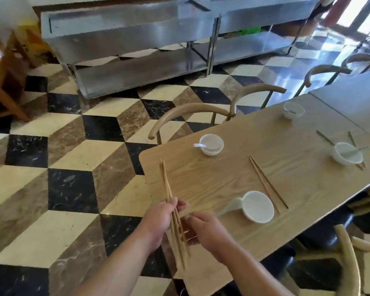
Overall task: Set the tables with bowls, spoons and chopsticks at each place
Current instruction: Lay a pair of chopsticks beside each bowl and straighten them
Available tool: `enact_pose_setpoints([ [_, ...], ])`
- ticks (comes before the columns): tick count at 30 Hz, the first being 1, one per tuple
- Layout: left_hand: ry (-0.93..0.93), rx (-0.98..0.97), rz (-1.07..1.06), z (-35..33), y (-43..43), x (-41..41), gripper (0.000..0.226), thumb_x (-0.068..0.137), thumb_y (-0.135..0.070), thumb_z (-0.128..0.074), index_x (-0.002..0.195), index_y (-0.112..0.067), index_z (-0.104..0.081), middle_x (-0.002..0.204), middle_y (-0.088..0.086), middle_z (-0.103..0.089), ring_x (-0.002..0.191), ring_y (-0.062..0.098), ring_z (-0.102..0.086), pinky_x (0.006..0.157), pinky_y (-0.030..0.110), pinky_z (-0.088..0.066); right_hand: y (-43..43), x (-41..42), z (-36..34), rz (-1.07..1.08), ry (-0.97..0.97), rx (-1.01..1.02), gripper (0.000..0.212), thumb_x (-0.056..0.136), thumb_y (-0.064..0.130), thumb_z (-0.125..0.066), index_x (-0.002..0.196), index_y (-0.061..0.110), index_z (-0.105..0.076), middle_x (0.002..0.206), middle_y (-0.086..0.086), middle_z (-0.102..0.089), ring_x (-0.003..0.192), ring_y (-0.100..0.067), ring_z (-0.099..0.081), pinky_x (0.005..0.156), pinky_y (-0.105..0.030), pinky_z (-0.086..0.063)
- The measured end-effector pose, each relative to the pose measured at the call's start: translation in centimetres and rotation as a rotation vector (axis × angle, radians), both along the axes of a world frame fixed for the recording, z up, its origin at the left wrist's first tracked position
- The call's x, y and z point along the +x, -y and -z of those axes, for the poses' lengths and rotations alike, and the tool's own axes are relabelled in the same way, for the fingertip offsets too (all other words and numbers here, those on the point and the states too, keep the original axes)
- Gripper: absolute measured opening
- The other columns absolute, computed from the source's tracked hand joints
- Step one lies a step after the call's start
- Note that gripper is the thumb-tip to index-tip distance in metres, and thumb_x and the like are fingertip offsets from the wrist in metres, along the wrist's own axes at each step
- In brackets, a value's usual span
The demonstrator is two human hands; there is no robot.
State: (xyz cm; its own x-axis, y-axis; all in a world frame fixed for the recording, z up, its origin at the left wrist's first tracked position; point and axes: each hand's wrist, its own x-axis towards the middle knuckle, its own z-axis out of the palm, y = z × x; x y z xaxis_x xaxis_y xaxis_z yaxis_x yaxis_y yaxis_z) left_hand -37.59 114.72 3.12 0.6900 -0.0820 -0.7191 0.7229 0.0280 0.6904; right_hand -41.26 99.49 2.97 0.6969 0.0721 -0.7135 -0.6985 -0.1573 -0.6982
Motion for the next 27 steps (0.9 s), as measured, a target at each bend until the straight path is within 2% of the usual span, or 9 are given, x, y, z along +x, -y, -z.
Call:
enact_pose_setpoints([
  [3, -0.013, -0.038, 0.003, -1.8, 0.5, 3.5, 0.036, 0.114, -0.027, -0.048, 0.113, -0.005, -0.076, 0.118, 0.007, -0.081, 0.122, 0.019, -0.069, 0.105, 0.043, -0.052, -0.8, 2.3, -1.7, 0.088, -0.131, 0.291, 0.035, 0.111, 0.032, -0.052, 0.113, 0.007, -0.076, 0.096, -0.012, -0.077, 0.090, -0.028, -0.072, 0.089, -0.046, -0.062],
  [7, 0.033, -0.073, 0.079, -3.1, 0.0, 8.1, 0.037, 0.114, -0.028, -0.046, 0.109, -0.007, -0.076, 0.113, 0.004, -0.083, 0.122, 0.018, -0.071, 0.114, 0.046, -0.049, -2.9, 5.9, -2.7, 0.164, -0.099, 0.392, 0.029, 0.113, 0.031, -0.051, 0.123, 0.009, -0.067, 0.077, -0.007, -0.066, 0.061, -0.021, -0.062, 0.062, -0.038, -0.055],
  [11, 0.141, 0.010, 0.222, -3.5, -3.2, 13.4, 0.043, 0.113, -0.038, -0.046, 0.111, -0.008, -0.077, 0.105, 0.002, -0.083, 0.098, 0.016, -0.076, 0.090, 0.035, -0.059, -6.5, 10.1, -2.8, 0.227, -0.030, 0.402, 0.019, 0.115, 0.028, -0.047, 0.109, 0.015, -0.059, 0.066, -0.001, -0.052, 0.051, -0.015, -0.042, 0.047, -0.027, -0.037],
  [13, 0.184, 0.063, 0.313, -3.4, -5.6, 16.0, 0.042, 0.110, -0.043, -0.053, 0.109, -0.011, -0.079, 0.100, 0.005, -0.082, 0.089, 0.018, -0.076, 0.079, 0.032, -0.058, -8.5, 12.5, -2.4, 0.261, 0.007, 0.392, 0.020, 0.114, 0.029, -0.048, 0.105, 0.016, -0.060, 0.065, 0.001, -0.048, 0.052, -0.014, -0.039, 0.047, -0.027, -0.035],
  [15, 0.221, 0.097, 0.379, -3.1, -8.7, 18.9, 0.033, 0.106, -0.041, -0.063, 0.106, -0.014, -0.081, 0.102, 0.009, -0.083, 0.099, 0.029, -0.077, 0.088, 0.043, -0.062, -11.1, 15.3, -2.6, 0.287, 0.029, 0.358, 0.022, 0.114, 0.029, -0.049, 0.108, 0.016, -0.066, 0.066, 0.001, -0.050, 0.053, -0.012, -0.041, 0.049, -0.026, -0.035],
  [19, 0.289, 0.108, 0.490, -3.8, -15.7, 24.9, 0.025, 0.104, -0.038, -0.066, 0.103, -0.021, -0.084, 0.098, -0.003, -0.084, 0.100, 0.018, -0.076, 0.089, 0.037, -0.062, -17.5, 21.1, -3.9, 0.323, 0.056, 0.293, 0.030, 0.114, 0.025, -0.047, 0.127, 0.016, -0.073, 0.074, 0.002, -0.074, 0.064, -0.003, -0.065, 0.064, -0.020, -0.055],
  [21, 0.292, 0.118, 0.500, -4.8, -19.2, 28.0, 0.025, 0.104, -0.038, -0.066, 0.101, -0.022, -0.085, 0.095, -0.006, -0.084, 0.098, 0.015, -0.076, 0.084, 0.032, -0.060, -21.2, 24.0, -4.6, 0.323, 0.053, 0.305, 0.029, 0.111, 0.032, -0.054, 0.126, 0.022, -0.077, 0.104, -0.019, -0.079, 0.088, -0.019, -0.068, 0.093, -0.042, -0.061],
  [22, 0.292, 0.123, 0.506, -5.4, -20.8, 29.6, 0.025, 0.104, -0.038, -0.067, 0.100, -0.022, -0.086, 0.094, -0.006, -0.084, 0.097, 0.015, -0.076, 0.081, 0.029, -0.059, -22.9, 25.3, -4.9, 0.334, 0.046, 0.307, 0.029, 0.110, 0.035, -0.056, 0.124, 0.023, -0.078, 0.111, -0.024, -0.076, 0.092, -0.025, -0.065, 0.096, -0.048, -0.058],
  [27, 0.283, 0.087, 0.499, -8.3, -26.3, 36.3, 0.030, 0.105, -0.039, -0.063, 0.102, -0.019, -0.086, 0.095, -0.002, -0.084, 0.099, 0.015, -0.079, 0.091, 0.033, -0.063, -28.8, 31.7, -7.1, 0.355, 0.062, 0.304, 0.035, 0.113, 0.036, -0.049, 0.125, 0.010, -0.069, 0.083, -0.009, -0.069, 0.067, -0.020, -0.062, 0.065, -0.035, -0.056],
])
